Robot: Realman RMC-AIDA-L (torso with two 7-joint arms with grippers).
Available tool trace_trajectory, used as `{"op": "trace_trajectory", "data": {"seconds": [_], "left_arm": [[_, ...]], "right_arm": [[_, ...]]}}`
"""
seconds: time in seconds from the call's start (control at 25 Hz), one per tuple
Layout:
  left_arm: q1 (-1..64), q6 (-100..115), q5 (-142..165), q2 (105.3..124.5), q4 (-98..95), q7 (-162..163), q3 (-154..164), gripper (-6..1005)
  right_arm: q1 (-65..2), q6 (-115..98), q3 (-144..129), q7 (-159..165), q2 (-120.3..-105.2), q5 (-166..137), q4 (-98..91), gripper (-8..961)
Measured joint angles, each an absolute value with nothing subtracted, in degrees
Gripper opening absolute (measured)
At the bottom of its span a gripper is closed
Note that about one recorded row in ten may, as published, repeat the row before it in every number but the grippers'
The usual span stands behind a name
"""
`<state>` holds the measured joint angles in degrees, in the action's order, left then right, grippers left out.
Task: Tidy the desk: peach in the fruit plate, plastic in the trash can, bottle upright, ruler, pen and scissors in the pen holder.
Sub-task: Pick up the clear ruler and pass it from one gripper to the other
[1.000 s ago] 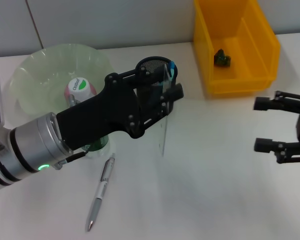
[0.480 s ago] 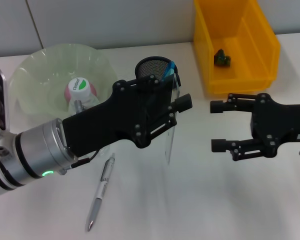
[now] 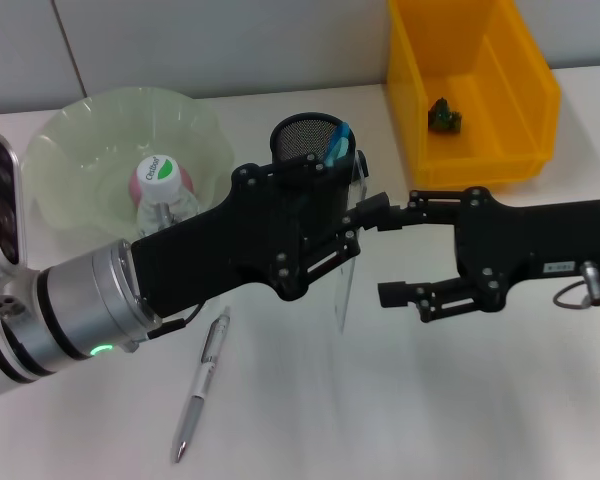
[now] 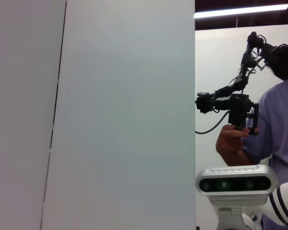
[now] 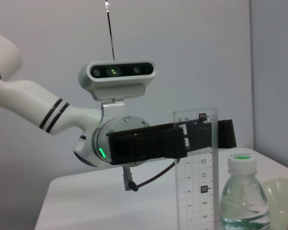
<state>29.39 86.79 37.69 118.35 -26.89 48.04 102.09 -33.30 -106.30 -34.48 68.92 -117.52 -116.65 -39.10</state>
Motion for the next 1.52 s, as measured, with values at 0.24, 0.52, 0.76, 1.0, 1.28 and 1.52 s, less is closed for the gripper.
{"op": "trace_trajectory", "data": {"seconds": [0.24,0.52,0.76,1.0,1.28,1.52], "left_arm": [[29.37,86.53,37.71,118.51,-26.81,47.75,102.25,387],[29.4,86.37,37.71,118.57,-26.8,47.68,102.22,388],[29.43,86.3,37.7,118.56,-26.8,47.65,102.29,388],[29.31,86.25,37.63,118.56,-26.72,47.44,102.03,389],[28.09,86.2,36.11,118.95,-24.67,44.37,95.89,389],[27.37,85.3,31.49,119.12,-24.61,41.99,96.4,390]], "right_arm": [[-34.7,-104.87,-35.92,68.96,-118.16,-116.27,-39.09,839],[-35.56,-104.49,-35.95,68.98,-118.81,-116.22,-39.0,838],[-36.68,-104.19,-35.95,68.97,-118.97,-116.19,-38.88,838],[-36.79,-104.15,-35.92,69.76,-118.97,-116.19,-38.86,838],[-30.89,-104.17,-36.75,67.76,-119.38,-109.35,-38.55,839],[-28.62,-103.02,-37.42,58.82,-119.78,-104.18,-33.02,839]]}}
